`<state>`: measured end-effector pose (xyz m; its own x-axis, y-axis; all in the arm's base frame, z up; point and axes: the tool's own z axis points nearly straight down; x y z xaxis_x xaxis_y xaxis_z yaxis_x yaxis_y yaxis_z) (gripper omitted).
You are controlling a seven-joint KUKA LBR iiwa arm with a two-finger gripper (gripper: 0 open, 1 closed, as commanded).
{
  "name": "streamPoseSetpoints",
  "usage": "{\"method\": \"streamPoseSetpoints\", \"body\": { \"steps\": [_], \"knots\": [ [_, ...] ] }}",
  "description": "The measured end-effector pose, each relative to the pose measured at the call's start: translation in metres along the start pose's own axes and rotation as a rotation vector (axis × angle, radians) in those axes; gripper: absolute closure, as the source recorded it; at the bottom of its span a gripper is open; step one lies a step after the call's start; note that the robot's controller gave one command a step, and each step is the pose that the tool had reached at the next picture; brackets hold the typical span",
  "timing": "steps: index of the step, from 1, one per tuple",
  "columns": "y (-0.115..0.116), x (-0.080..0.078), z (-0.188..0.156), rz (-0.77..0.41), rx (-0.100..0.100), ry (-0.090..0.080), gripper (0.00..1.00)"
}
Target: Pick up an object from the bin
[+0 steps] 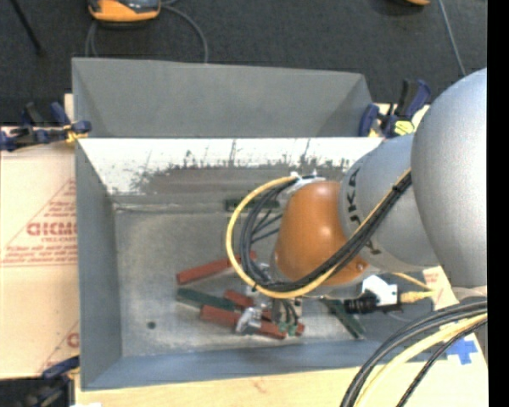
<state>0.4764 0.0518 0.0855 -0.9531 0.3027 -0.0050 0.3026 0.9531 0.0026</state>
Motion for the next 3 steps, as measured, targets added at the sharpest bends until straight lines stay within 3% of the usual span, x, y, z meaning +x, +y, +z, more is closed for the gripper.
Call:
{"method": "streamPoseSetpoints", "body": {
  "steps": [3],
  "knots": [
    [-0.001, 0.001, -0.029, -0.001, 0.003, 0.008, 1.00]
  ]
}}
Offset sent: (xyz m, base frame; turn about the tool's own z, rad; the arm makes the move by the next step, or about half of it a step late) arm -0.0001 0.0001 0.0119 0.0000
